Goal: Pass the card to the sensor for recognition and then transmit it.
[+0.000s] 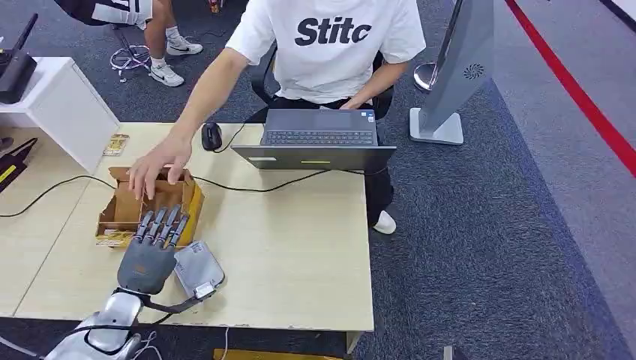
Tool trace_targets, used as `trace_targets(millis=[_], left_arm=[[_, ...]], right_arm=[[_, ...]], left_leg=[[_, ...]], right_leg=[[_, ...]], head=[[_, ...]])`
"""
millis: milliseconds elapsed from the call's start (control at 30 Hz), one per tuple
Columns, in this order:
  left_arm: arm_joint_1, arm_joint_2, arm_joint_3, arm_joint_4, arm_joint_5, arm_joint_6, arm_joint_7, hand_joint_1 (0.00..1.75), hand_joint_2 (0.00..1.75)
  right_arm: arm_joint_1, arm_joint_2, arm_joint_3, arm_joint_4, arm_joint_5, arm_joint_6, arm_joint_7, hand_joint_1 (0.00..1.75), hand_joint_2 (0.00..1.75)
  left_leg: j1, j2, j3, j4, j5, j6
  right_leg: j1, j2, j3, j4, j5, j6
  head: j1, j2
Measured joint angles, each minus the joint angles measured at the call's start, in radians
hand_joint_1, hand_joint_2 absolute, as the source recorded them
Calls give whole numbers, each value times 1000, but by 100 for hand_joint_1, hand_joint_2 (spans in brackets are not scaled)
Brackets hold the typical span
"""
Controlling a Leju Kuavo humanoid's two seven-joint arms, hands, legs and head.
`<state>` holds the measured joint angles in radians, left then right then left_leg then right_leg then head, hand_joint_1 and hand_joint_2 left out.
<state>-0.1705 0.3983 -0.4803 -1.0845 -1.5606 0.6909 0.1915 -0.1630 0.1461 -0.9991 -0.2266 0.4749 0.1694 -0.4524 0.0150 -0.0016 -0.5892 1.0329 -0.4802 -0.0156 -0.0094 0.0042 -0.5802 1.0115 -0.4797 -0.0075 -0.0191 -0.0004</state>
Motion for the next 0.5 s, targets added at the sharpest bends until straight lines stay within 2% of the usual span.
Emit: trace_targets(millis=[233, 333, 500], left_arm=[[10, 14, 4, 3, 0, 3, -1, 0, 175], [23, 16, 37, -1, 0, 3, -49, 0, 175], [42, 8, 142, -10, 0, 3, -127, 0, 175]], right_arm=[[1, 0, -1, 0, 0, 0, 0, 0, 175], [2, 0, -2, 0, 0, -1, 0, 0, 175], [2, 0, -2, 0, 4, -2, 0, 0, 175]], left_leg=[[0, 0, 0, 0, 0, 0], [0, 0, 0, 0, 0, 0], [0, 0, 0, 0, 0, 0]], right_leg=[[0, 0, 0, 0, 0, 0], [0, 0, 0, 0, 0, 0], [0, 0, 0, 0, 0, 0]], head=[[0, 0], [0, 0], [0, 0]])
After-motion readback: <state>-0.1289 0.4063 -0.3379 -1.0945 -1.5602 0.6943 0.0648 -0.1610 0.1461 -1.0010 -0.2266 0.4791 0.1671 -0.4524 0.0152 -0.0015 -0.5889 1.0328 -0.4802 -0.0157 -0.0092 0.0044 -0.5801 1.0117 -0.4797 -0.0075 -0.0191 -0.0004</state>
